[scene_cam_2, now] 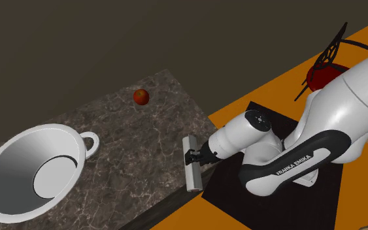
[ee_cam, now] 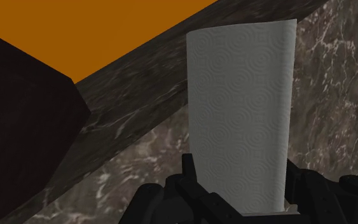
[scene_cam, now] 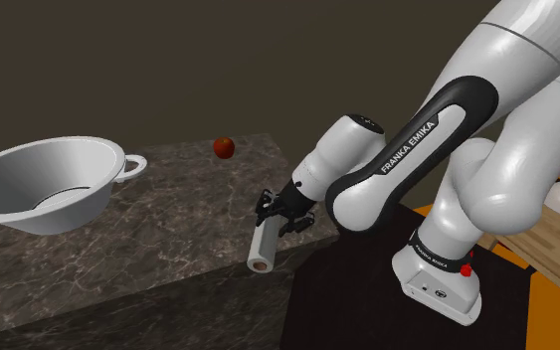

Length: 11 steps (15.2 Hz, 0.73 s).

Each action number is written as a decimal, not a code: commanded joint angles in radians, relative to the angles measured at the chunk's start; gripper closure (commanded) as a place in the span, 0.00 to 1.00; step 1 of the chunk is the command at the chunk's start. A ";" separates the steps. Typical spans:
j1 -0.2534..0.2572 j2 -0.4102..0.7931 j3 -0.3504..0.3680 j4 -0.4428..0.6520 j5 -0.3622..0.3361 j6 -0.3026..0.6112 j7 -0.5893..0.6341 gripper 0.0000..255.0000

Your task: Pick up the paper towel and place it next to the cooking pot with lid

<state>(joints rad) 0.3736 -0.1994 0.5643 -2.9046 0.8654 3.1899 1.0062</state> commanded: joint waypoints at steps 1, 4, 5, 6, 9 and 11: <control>-0.029 -0.030 0.024 -0.004 -0.021 -0.028 0.022 1.00; -0.079 -0.114 0.061 -0.008 -0.062 -0.111 0.066 1.00; -0.089 -0.140 0.067 -0.008 -0.072 -0.137 0.077 1.00; -0.098 -0.166 0.071 -0.008 -0.082 -0.164 0.086 1.00; -0.117 -0.239 0.076 -0.004 -0.108 -0.241 0.111 1.00; -0.127 -0.284 0.074 0.001 -0.124 -0.291 0.124 1.00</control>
<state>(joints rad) 0.2518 -0.4593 0.6389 -2.9055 0.7499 2.9258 1.1229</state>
